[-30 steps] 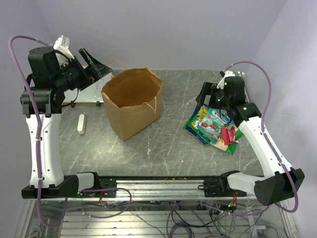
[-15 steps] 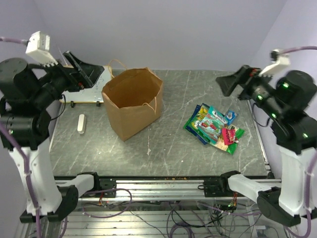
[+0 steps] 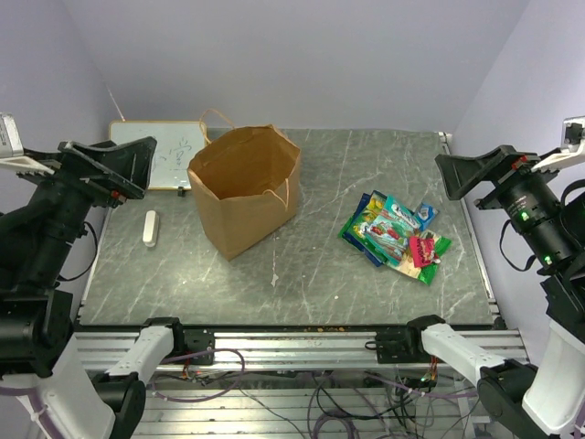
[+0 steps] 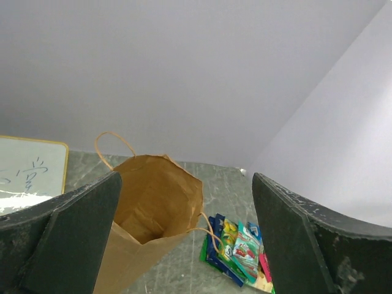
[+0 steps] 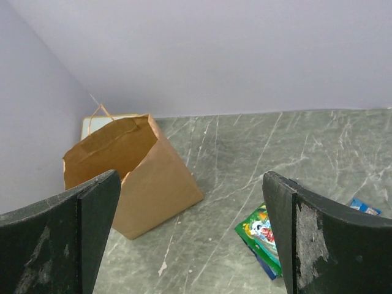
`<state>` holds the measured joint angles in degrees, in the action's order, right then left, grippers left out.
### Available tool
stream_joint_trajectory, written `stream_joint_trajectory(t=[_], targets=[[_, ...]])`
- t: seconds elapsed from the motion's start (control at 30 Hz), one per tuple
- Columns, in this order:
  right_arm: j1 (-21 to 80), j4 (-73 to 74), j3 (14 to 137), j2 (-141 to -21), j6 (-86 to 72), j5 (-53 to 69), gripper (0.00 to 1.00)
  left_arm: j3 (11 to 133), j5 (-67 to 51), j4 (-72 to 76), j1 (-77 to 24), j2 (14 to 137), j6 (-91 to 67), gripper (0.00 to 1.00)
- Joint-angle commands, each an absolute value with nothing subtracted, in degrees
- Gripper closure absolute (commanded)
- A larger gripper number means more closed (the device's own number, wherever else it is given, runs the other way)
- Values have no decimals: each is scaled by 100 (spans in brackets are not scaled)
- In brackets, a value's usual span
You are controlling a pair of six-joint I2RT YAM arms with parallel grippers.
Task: Take the snacks out of the paper bag
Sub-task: Reset both arms
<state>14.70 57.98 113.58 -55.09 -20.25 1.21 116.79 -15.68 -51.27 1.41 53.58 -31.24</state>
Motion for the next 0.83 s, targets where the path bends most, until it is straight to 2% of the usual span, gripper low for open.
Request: stream_joint_trajectory(t=[0.0,0.8], targets=[[1477,5889,11607,-5593,-1945,-78,0,11759,-1231,-5409,193,5335,-2988,2],[1484,6066,11594,-5764,-1961,-706,0,11294,-1438,-5371,194,5325,-3142,2]])
